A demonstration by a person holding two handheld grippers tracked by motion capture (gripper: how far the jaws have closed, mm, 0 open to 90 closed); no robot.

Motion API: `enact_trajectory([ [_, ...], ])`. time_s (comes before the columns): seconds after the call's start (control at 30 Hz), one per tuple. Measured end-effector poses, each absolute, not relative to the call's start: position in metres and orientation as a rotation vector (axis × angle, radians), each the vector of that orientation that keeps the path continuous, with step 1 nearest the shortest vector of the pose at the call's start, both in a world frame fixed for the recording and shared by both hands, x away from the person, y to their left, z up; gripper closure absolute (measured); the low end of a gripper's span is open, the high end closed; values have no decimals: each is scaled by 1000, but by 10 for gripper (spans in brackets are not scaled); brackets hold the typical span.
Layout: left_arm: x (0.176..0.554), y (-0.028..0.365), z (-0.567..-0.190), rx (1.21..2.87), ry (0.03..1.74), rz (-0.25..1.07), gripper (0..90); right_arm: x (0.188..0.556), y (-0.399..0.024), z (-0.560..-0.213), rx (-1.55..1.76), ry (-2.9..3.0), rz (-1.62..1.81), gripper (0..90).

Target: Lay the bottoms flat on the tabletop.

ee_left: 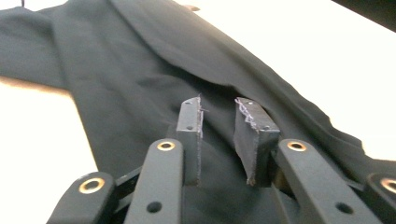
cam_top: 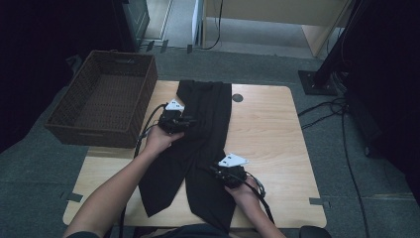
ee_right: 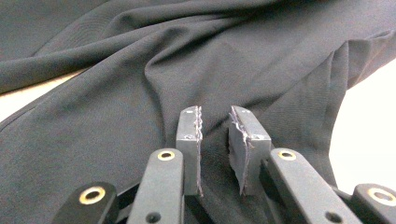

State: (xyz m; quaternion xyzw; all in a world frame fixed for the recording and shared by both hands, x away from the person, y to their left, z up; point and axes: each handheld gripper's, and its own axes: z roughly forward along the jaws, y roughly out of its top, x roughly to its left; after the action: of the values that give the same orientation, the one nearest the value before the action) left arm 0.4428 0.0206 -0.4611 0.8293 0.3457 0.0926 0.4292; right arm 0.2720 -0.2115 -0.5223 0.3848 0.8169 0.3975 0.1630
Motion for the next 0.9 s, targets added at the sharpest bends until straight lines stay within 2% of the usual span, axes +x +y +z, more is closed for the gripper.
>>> enact_trajectory([
  [0.13,464,16,-480,2078,861,281,753,272,-212,-522,1097,2331,1134,744],
  [0.37,475,12,-515,2115,908,251,759,272,-211,-522,1095,2330,1132,742],
  [0.47,473,9,-515,2158,863,296,763,273,-212,-522,1116,2339,1159,700],
  [0.57,473,9,-514,2156,883,275,764,278,-214,-514,1117,2311,1206,634],
  [0.7,473,9,-514,2147,896,271,765,304,-214,-490,1144,2238,1257,524],
  [0.9,472,11,-516,2129,903,260,765,361,-201,-478,1186,2187,1264,446],
])
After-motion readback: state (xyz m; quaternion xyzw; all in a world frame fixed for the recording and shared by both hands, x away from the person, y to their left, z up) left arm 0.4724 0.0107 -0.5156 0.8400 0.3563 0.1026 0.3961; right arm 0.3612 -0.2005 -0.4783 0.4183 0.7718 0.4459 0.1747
